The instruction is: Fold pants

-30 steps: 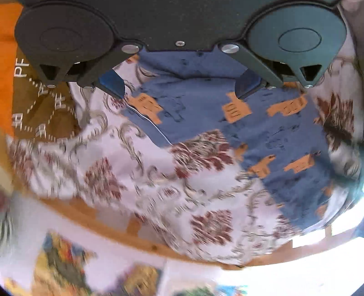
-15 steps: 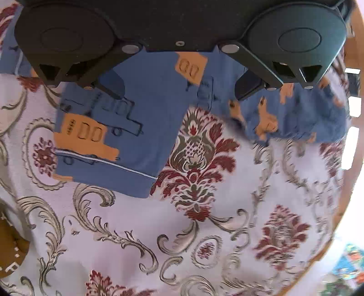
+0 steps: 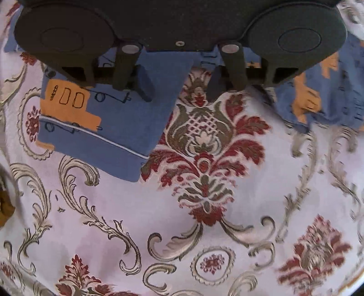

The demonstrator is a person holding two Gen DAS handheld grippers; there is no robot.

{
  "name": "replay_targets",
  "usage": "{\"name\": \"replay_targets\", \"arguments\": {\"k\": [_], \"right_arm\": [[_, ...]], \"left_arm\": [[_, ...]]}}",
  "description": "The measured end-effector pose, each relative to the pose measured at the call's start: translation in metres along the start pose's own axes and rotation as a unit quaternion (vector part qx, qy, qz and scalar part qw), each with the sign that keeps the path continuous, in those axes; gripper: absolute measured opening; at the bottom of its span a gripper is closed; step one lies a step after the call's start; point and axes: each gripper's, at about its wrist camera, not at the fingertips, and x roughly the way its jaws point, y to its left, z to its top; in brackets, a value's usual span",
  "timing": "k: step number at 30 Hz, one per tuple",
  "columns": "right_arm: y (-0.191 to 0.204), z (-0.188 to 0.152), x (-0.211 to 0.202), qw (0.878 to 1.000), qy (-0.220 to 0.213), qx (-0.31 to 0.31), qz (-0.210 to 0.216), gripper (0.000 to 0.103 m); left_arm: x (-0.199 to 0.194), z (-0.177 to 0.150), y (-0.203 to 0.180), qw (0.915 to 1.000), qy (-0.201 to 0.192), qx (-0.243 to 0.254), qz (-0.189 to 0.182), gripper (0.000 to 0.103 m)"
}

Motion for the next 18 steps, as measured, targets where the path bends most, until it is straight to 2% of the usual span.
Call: {"name": "replay_targets", "arguments": {"k": [3, 4, 6, 7, 13, 16, 18], "right_arm": [[0.000, -0.002, 0.004, 1.000, -0.004, 0.001, -0.016, 0.041], [0.001, -0.003, 0.004, 1.000, -0.008, 0.001, -0.019, 0.033], [-0.002, -0.005, 0.001, 0.999, -0.022, -0.002, -0.023, 0.007], [-0.005, -0.007, -0.002, 0.999, -0.027, 0.000, -0.022, 0.004], [-0.034, -0.023, -0.024, 0.996, -0.074, 0.042, 0.028, 0.001], [-0.055, -0.035, -0.050, 0.988, -0.123, 0.072, 0.064, 0.001], [-0.074, -0.050, -0.071, 0.977, -0.164, 0.093, 0.098, 0.001]], "left_arm": [[0.004, 0.002, -0.002, 0.9999, 0.008, 0.006, 0.005, 0.018], [0.006, 0.002, -0.001, 0.9999, 0.009, 0.005, 0.005, 0.014], [0.007, 0.002, 0.000, 0.9999, 0.011, 0.005, 0.007, 0.007], [0.007, 0.002, 0.001, 0.9999, 0.010, 0.005, 0.009, 0.004], [0.002, 0.001, -0.002, 0.9998, -0.004, 0.016, 0.012, 0.002], [-0.003, 0.000, -0.004, 0.9995, -0.011, 0.025, 0.015, 0.002], [-0.004, 0.000, -0.007, 0.9992, -0.017, 0.032, 0.018, 0.002]]}}
